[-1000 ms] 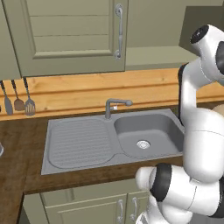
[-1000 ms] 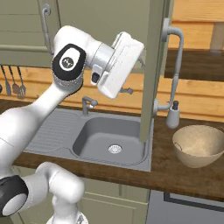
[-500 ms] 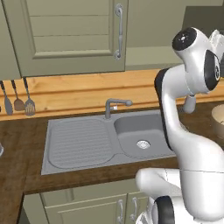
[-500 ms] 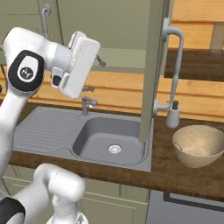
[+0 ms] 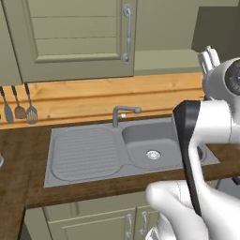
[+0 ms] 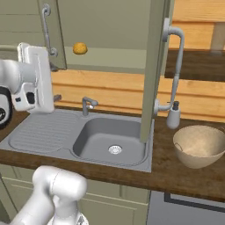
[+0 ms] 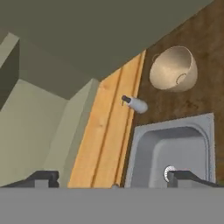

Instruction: Open the cabinet, pick up the bread from the cabinet and place it in the basket. Then move the basket to the dining counter.

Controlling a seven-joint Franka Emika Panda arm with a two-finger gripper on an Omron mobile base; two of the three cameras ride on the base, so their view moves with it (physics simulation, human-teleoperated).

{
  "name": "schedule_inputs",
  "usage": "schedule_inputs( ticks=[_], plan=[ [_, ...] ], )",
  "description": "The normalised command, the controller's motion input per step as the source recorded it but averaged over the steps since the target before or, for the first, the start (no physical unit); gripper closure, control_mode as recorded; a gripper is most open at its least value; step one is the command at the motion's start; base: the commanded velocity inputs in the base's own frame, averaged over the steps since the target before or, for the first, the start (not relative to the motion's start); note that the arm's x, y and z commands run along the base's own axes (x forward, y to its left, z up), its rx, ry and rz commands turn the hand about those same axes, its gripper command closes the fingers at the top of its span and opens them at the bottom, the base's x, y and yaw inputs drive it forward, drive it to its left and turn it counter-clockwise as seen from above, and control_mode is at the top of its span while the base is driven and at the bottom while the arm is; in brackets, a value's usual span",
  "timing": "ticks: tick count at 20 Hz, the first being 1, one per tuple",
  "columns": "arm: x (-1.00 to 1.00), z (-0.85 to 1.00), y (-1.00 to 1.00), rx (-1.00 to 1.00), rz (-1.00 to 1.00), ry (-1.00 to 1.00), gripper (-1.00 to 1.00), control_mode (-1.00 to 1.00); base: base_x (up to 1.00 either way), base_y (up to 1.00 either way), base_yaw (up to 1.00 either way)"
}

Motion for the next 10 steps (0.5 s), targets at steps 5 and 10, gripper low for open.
schedule_inputs(
  ticks=[5, 10],
  plan=[
    [-0.23, 0.15, 0.58, -0.30, 0.72, 0.21, -1.00, -1.00, 0.00, 0.00, 0.00],
    [0.04, 0.38, 0.60, -0.29, 0.59, 0.23, -1.00, -1.00, 0.00, 0.00, 0.00]
  ],
)
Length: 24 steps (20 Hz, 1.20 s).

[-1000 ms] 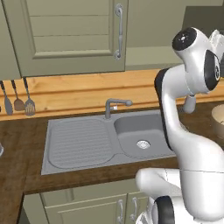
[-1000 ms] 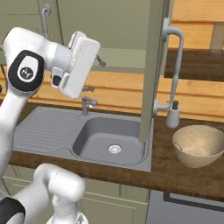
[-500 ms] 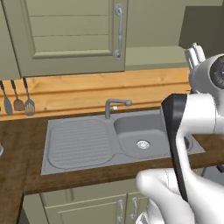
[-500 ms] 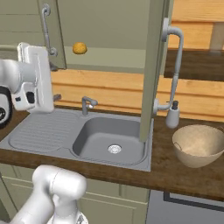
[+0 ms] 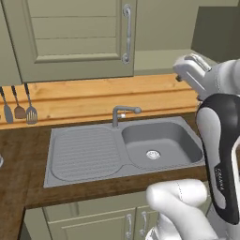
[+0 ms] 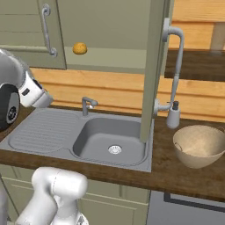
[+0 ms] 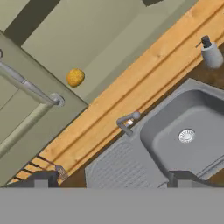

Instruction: Open the cabinet, pick up the bread from the cabinet and place it in the basket. Then move the basket to the dining counter.

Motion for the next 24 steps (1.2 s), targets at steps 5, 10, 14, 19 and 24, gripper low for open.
schedule_inputs(
  ticks=[5, 10, 14, 19, 24],
  plan=[
    [0.37, 0.29, 0.84, -0.26, 0.37, -0.02, -1.00, -1.00, 0.00, 0.00, 0.00],
    [0.48, 0.32, 0.31, -0.17, 0.18, -0.15, -1.00, -1.00, 0.00, 0.00, 0.00],
    [0.53, 0.00, 0.00, -0.23, 0.03, -0.23, -1.00, -1.00, 0.00, 0.00, 0.00],
    [0.29, 0.21, 0.31, -0.36, 0.04, -0.11, -1.00, -1.00, 0.00, 0.00, 0.00],
    [0.51, 0.23, 0.02, -0.19, 0.05, 0.01, -1.00, -1.00, 0.00, 0.00, 0.00]
  ],
)
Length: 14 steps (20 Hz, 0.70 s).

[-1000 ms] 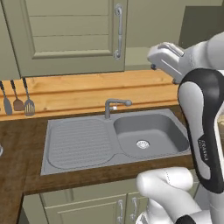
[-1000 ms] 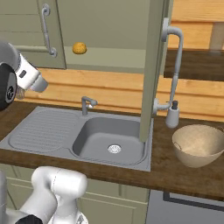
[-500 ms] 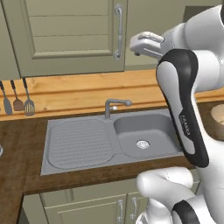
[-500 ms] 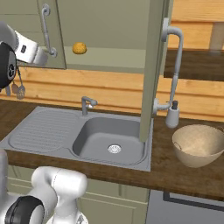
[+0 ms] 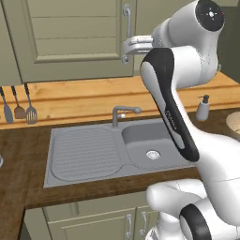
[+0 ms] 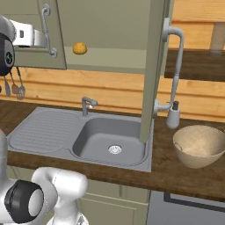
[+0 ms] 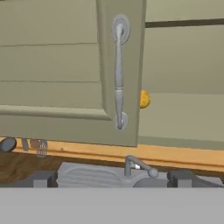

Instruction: Open the cabinet, pick up the bread from the cabinet and place it in the basket. Then move the basket to the dining counter.

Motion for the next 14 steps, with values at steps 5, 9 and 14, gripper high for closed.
schedule_inputs(
  ticks=[5, 9, 14],
  plan=[
    [0.39, 0.01, -0.06, -0.05, 0.03, -0.01, -1.00, -1.00, 0.00, 0.00, 0.00],
    [0.56, -0.20, 0.00, 0.00, 0.00, -0.06, -1.00, -1.00, 0.00, 0.00, 0.00],
    [0.63, -0.11, 0.01, 0.00, 0.00, -0.07, -1.00, -1.00, 0.00, 0.00, 0.00]
  ],
)
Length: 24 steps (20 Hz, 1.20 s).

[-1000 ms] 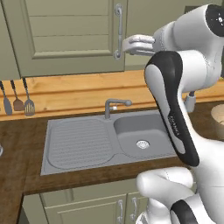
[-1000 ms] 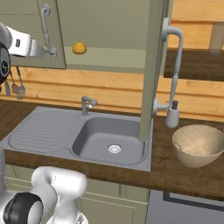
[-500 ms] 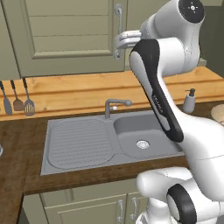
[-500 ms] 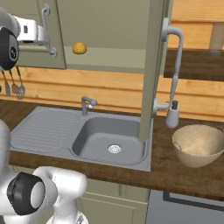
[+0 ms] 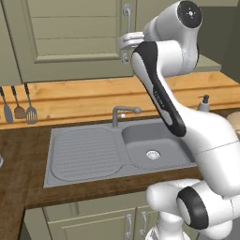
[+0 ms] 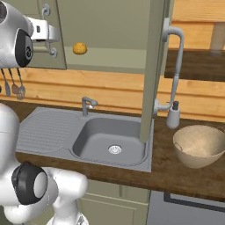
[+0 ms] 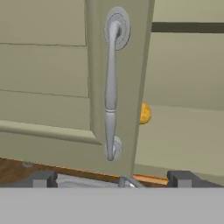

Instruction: Open the cabinet, pick up the bread from the cabinet and place it in the basket. Then move the basket to the dining counter.

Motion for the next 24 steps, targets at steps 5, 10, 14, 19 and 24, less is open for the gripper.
schedule_inputs(
  ticks=[5, 10, 14, 19, 24],
  plan=[
    [0.43, 0.10, 0.00, 0.00, -0.01, -0.01, -1.00, -1.00, 0.00, 0.00, 0.00],
    [0.15, 0.05, 0.23, 0.00, -0.05, 0.00, -1.00, -1.00, 0.00, 0.00, 0.00],
    [0.33, -0.02, 0.37, 0.00, -0.06, 0.00, -1.00, -1.00, 0.00, 0.00, 0.00],
    [0.41, -0.03, 0.03, 0.00, -0.04, 0.00, -1.00, -1.00, 0.00, 0.00, 0.00],
    [0.17, -0.04, -0.09, 0.00, -0.03, 0.00, -1.00, -1.00, 0.00, 0.00, 0.00]
  ],
)
